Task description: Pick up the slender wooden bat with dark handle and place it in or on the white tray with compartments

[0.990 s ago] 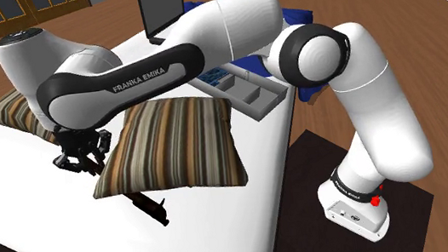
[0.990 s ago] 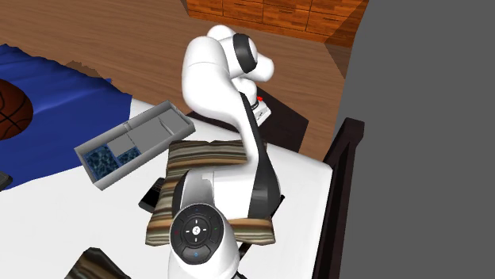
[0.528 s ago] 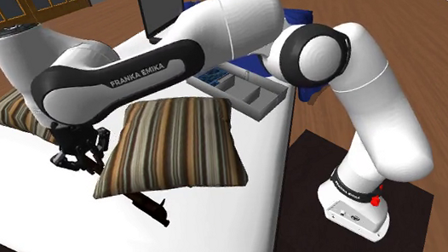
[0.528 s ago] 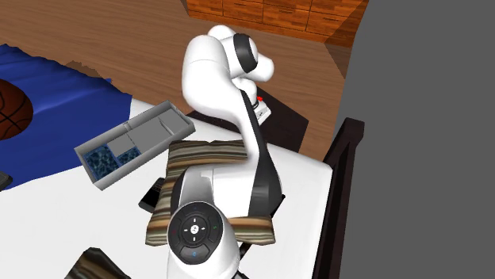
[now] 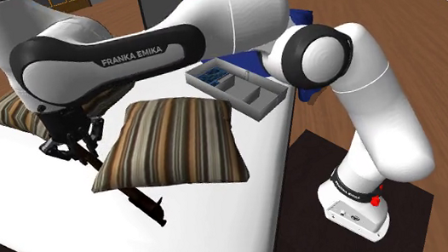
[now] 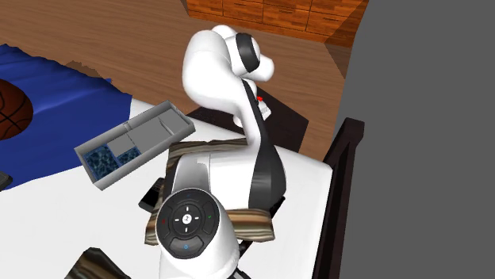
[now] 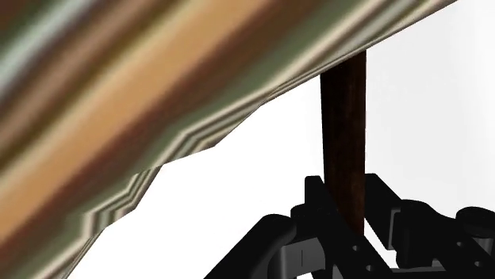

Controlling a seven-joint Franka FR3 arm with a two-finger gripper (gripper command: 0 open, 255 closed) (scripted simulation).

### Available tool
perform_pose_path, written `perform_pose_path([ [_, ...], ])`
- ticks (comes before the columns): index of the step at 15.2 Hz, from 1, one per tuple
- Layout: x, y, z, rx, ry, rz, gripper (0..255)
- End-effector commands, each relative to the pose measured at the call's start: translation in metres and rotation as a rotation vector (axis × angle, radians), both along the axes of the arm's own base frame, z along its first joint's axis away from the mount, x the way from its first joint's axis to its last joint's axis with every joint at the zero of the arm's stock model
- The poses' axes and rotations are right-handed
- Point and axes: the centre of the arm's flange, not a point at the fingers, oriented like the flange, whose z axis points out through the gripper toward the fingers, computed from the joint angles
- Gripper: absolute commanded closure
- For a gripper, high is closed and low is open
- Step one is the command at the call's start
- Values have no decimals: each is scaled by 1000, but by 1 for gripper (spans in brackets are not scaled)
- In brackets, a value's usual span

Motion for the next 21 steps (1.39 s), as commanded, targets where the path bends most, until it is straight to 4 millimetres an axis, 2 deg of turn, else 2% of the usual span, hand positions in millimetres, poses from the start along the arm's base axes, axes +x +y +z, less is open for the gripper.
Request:
perform_pose_path([
  [1, 0, 1, 11, 0, 0, 0, 255],
  [11, 0, 1, 62, 0, 0, 0, 255],
  [21, 16, -130, 64, 0, 0, 0, 255],
])
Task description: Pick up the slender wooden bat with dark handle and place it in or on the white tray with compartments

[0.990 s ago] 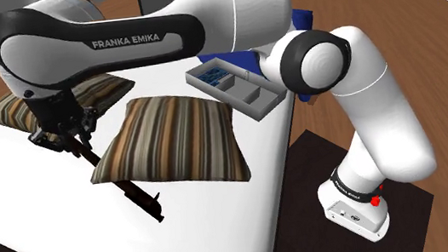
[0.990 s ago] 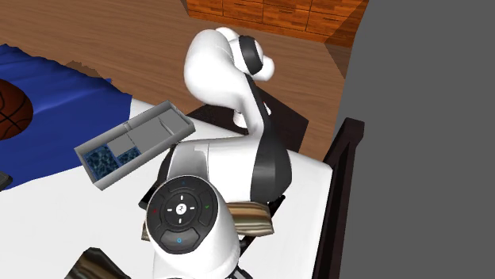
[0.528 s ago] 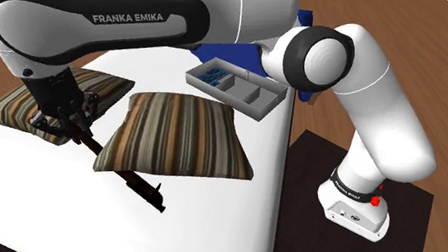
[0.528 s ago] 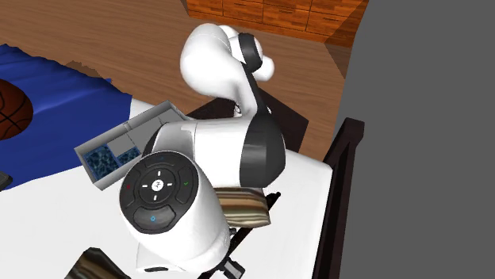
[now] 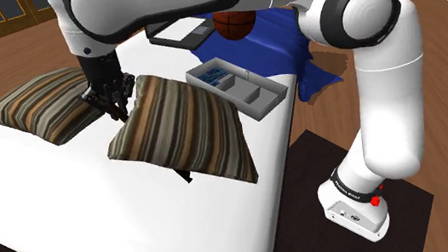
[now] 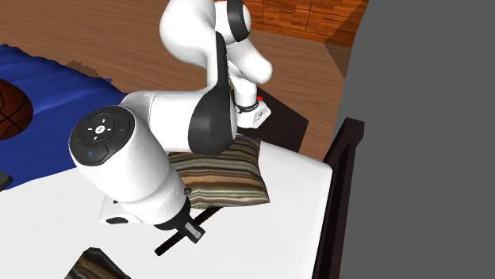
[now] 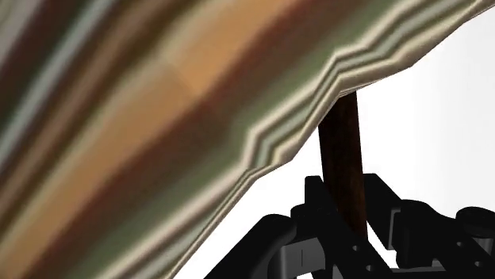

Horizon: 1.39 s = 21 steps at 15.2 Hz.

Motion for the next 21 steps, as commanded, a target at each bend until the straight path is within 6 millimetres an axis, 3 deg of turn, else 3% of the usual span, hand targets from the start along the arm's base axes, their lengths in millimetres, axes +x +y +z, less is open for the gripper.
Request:
perform_pose_path([
  [1, 0, -29, 1, -1, 1, 0, 255],
  [21, 32, -291, 3, -1, 0, 0, 255],
])
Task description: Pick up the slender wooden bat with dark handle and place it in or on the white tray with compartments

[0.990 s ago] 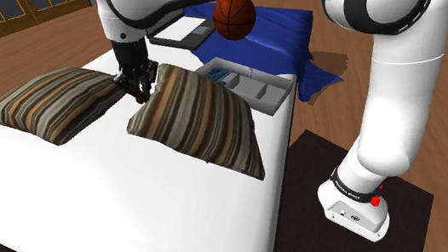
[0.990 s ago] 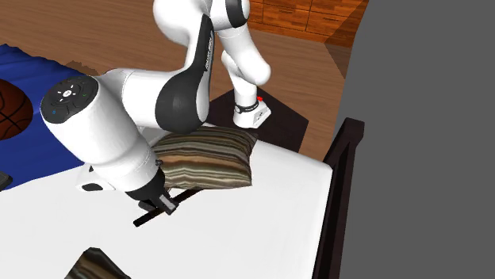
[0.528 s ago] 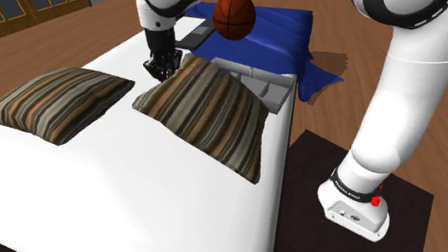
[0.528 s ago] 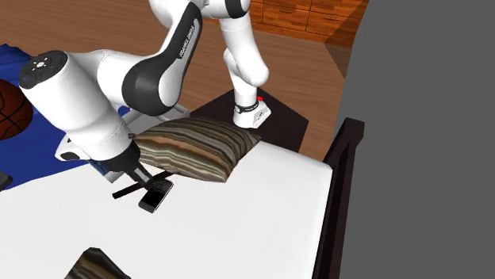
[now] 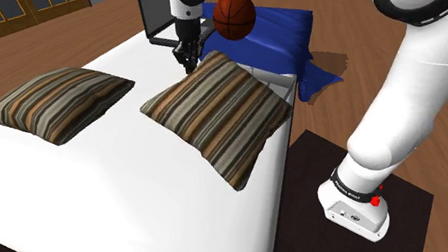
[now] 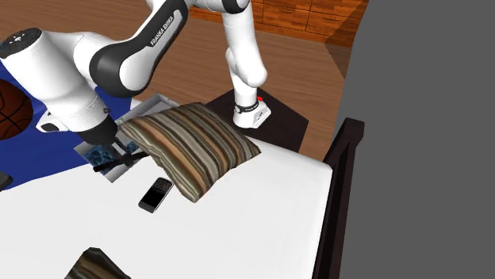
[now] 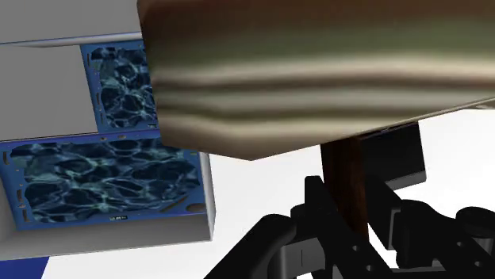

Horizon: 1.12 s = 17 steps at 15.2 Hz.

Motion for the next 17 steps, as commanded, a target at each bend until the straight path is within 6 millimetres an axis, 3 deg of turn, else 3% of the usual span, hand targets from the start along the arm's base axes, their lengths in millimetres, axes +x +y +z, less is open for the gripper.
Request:
perform_pose_path([
  [1, 4, -25, -2, 0, -1, 2, 255],
  [10, 18, -136, -1, 0, -1, 2, 255],
  [17, 18, -136, -38, 0, -1, 2, 255],
])
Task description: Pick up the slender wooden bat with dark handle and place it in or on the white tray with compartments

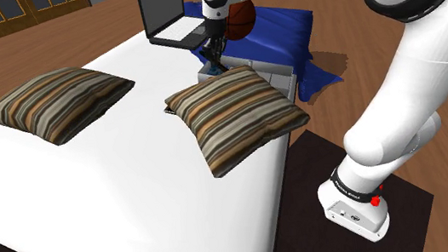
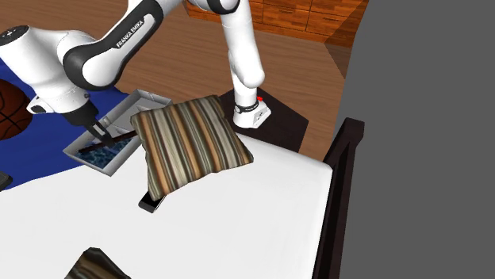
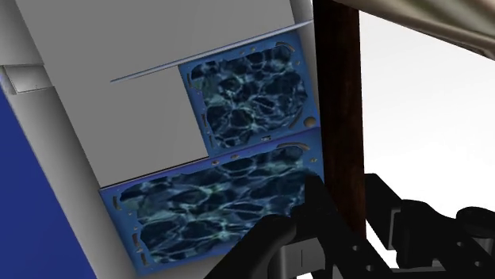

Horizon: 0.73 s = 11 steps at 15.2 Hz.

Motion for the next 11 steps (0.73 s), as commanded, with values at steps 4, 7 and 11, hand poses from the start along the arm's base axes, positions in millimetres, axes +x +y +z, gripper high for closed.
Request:
perform_pose_path([
  [4, 0, 0, -26, -1, 1, 0, 255],
  [7, 0, 0, -43, -1, 1, 0, 255],
  [11, 0, 0, -43, -1, 1, 0, 255],
])
